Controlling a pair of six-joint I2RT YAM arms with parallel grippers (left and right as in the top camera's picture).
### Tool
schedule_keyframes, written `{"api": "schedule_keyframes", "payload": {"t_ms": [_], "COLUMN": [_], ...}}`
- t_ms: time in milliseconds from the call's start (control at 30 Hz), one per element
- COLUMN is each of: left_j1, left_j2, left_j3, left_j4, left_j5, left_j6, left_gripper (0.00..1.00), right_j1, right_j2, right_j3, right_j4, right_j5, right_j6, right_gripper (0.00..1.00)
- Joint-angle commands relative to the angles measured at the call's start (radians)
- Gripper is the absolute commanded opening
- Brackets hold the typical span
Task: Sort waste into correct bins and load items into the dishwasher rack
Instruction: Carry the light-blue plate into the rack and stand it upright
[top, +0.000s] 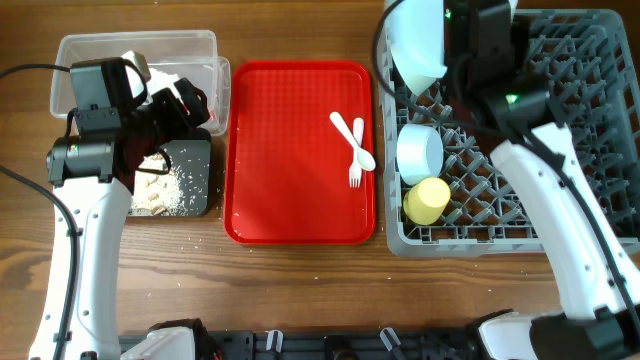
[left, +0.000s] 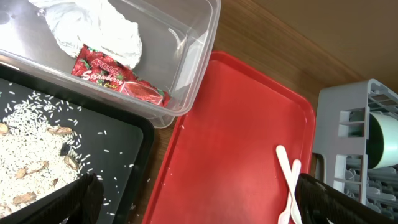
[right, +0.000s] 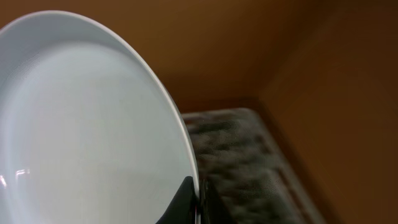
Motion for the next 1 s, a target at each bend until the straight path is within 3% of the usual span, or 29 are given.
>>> {"api": "schedule_keyframes", "payload": {"t_ms": [0, 367, 533, 633, 733, 800, 867, 967], "left_j1": [0.004, 0.004, 0.004, 0.004, 0.004, 0.004, 0.004, 0.004], "left_j2": [0.005, 0.005, 0.005, 0.005, 0.005, 0.005, 0.005, 0.005], "left_j3": [0.016, 0.016, 0.016, 0.016, 0.016, 0.016, 0.016, 0.016], "left_j4": [0.003, 0.003, 0.003, 0.003, 0.003, 0.003, 0.003, 0.003], "left_j5": [-0.006, -0.006, -0.006, -0.006, -0.006, -0.006, -0.006, -0.005], "left_j6": [0.004, 0.004, 0.004, 0.004, 0.004, 0.004, 0.004, 0.004], "left_gripper": [1.0, 1.0, 1.0, 1.0, 1.0, 1.0, 1.0, 1.0], "right_j1": [-0.051, -0.102, -0.102, -0.102, -0.102, -0.102, -0.102, -0.101], "right_j2": [0.081, 0.288, 0.327, 0.343, 0.344, 0.34, 0.327, 0.282], "right_j3": [-0.028, -0.039, -0.057, -0.06, -0.06, -0.06, -0.058, -0.028], "right_j4": [-0.002, 0.021, 0.008, -0.001, 0.0, 0.011, 0.028, 0.025], "right_j5": [0.216, 0.267, 0.146, 0.045, -0.032, -0.047, -0.047, -0.076], "right_j6": [-0.114, -0.219, -0.219, -0.217, -0.213, -0.194, -0.19, -0.192], "right_gripper": [0.04, 0.04, 0.05, 0.21, 0.43, 0.71, 0.89, 1.0]}}
